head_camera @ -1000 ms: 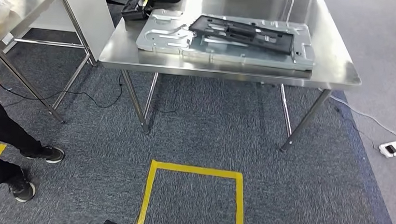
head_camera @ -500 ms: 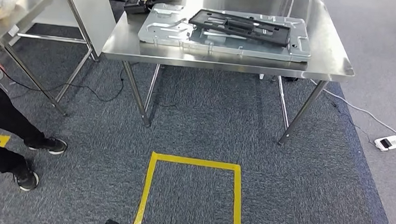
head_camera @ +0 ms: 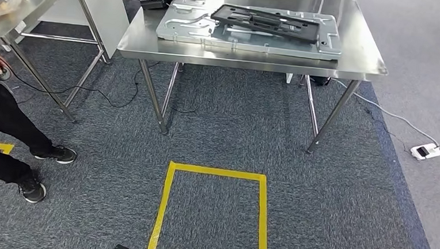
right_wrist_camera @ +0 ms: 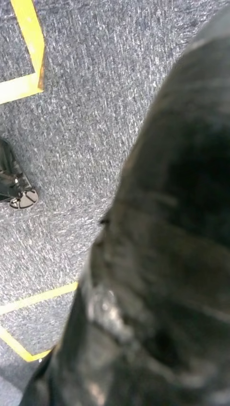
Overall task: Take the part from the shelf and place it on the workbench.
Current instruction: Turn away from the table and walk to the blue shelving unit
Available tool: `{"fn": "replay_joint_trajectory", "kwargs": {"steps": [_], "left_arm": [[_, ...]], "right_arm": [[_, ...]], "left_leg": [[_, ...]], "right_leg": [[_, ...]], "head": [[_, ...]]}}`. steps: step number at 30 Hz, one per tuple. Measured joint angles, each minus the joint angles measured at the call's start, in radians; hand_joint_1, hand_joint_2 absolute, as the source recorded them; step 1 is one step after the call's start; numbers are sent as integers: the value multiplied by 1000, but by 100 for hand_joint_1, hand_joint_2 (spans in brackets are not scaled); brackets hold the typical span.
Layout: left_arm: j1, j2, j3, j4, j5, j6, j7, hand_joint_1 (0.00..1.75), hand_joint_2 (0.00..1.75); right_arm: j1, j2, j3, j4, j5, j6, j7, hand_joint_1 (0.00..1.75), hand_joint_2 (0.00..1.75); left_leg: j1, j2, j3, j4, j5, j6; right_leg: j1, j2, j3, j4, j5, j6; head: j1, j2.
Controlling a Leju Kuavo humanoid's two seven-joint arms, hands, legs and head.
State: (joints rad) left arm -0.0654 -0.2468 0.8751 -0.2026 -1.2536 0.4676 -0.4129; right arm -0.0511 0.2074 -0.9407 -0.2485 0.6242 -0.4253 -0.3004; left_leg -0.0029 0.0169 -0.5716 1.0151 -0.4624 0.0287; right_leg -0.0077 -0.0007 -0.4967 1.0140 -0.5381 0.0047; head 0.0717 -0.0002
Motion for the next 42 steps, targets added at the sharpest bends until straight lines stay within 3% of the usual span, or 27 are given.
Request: {"fn": "replay_joint_trajectory", "kwargs": {"steps": [2, 3, 6, 7, 8, 9, 11, 13, 16, 18, 19, 21, 22, 23, 24, 26, 28, 30, 38, 39, 42], "left_arm": [[1, 0, 0, 0, 0, 0, 0, 0, 0], [2, 0, 0, 0, 0, 0, 0, 0, 0], [4, 0, 0, 0, 0, 0, 0, 0, 0], [5, 0, 0, 0, 0, 0, 0, 0, 0], [6, 0, 0, 0, 0, 0, 0, 0, 0], [7, 0, 0, 0, 0, 0, 0, 0, 0], [7, 1, 0, 0, 2, 0, 0, 0, 0], [6, 4, 0, 0, 3, 1, -2, 0, 0], [7, 5, 0, 0, 4, 1, -4, 0, 0], [6, 4, 1, 0, 5, 2, -6, 0, 0], [6, 4, 1, 0, 5, 2, -7, 0, 0], [6, 4, 2, 0, 5, 2, -8, 0, 0], [7, 3, 2, 0, 5, 3, -8, 0, 0], [7, 3, 2, 0, 5, 3, -8, 0, 0], [7, 3, 2, 0, 5, 2, -7, 0, 0], [7, 3, 2, 0, 5, 2, -7, 0, 0], [6, 3, 2, 0, 5, 3, -8, 0, 0], [5, 3, 2, 0, 5, 4, -8, 0, 0], [5, 3, 2, 0, 5, 4, -8, 0, 0], [5, 3, 2, 0, 5, 5, -8, 0, 0], [7, 3, 2, 0, 5, 6, -9, 0, 0]], "right_arm": [[0, 0, 0, 1, 0, 7, 2, 0, 0], [0, 1, 0, 2, 0, 10, 4, 0, 0], [1, 1, 0, 3, 4, 13, 14, 0, 0], [2, 1, 0, 3, 6, 13, 18, 0, 0], [3, 1, 0, 3, 9, 13, 23, 0, 0], [3, 1, 0, 3, 11, 13, 27, 0, 0], [3, 3, 0, 4, 15, 12, 37, 0, 0], [3, 7, 0, 6, 21, 12, 47, 0, 0], [2, 11, 1, 9, 30, 12, 61, 0, 0], [3, 13, 1, 10, 33, 11, 67, 0, 0], [3, 13, 2, 11, 34, 11, 70, 0, 0], [4, 13, 2, 11, 38, 11, 75, 0, 0], [4, 13, 2, 11, 40, 11, 78, 0, 0], [5, 13, 2, 12, 43, 11, 82, 0, 0], [6, 13, 2, 12, 45, 11, 85, 0, 0], [8, 13, 2, 12, 48, 12, 88, 0, 0], [7, 13, 3, 12, 49, 12, 89, 0, 0], [6, 12, 4, 13, 50, 12, 89, 0, 0], [6, 12, 4, 13, 52, 13, 89, 0, 0], [7, 12, 4, 13, 55, 13, 90, 0, 0], [8, 12, 6, 13, 67, 14, 101, 0, 0]], "left_leg": [[3, -3, -9, 14, -10, -13], [4, -4, -20, 39, -32, -19], [10, -7, -91, 215, -139, -34], [11, -7, -107, 265, -156, -36], [12, -7, -107, 279, -152, -36], [12, -7, -88, 255, -130, -34], [9, -10, -10, 121, -69, -20], [2, -14, 50, 10, -41, -5], [-1, -15, 59, -27, -36, 5], [5, -12, 65, -49, -22, 14], [9, -10, 67, -58, -16, 18], [8, -6, 61, -57, -12, 23], [7, -5, 56, -53, -12, 23], [6, -5, 53, -49, -13, 23], [6, -5, 50, -43, -15, 22], [7, -6, 45, -30, -21, 18], [4, -6, 40, -15, -28, 8], [1, -5, 37, -8, -32, -1], [2, -5, 36, -11, -29, -9], [3, -6, 25, 16, -49, -15], [11, -8, -71, 236, -159, -36]], "right_leg": [[-3, -2, -6, -5, 8, -17], [-5, -3, -10, -7, 14, -25], [-4, -4, -27, -6, 26, -35], [-4, -4, -32, -5, 29, -36], [-3, -3, -36, -3, 31, -35], [-3, -2, -38, -2, 32, -34], [-2, 0, -40, 1, 34, -33], [-2, 1, -44, 2, 38, -25], [-2, 1, -49, -3, 46, -7], [1, 1, -59, 20, 27, 4], [2, 1, -77, 59, 1, 7], [-1, 2, -140, 188, -64, 12], [-3, 1, -167, 244, -82, 14], [-4, 1, -180, 270, -82, 16], [-6, 1, -171, 253, -61, 17], [-9, -1, -105, 125, 4, 17], [-7, -1, -57, 24, 37, 10], [-4, 1, -55, 12, 38, 3], [-3, 2, -58, 13, 40, -7], [-5, 2, -59, 10, 44, -13], [-8, 1, -68, 6, 53, -28]], "head": [[0, 0], [0, 0], [-1, 0], [-1, 0], [-1, 0], [-1, 0], [-1, 0], [-1, 0], [-1, 0], [0, 0], [0, 0], [1, 0], [1, 0], [1, 0], [1, 0], [1, 0], [0, 0], [0, 0], [0, 0], [0, 0], [0, 0]]}}
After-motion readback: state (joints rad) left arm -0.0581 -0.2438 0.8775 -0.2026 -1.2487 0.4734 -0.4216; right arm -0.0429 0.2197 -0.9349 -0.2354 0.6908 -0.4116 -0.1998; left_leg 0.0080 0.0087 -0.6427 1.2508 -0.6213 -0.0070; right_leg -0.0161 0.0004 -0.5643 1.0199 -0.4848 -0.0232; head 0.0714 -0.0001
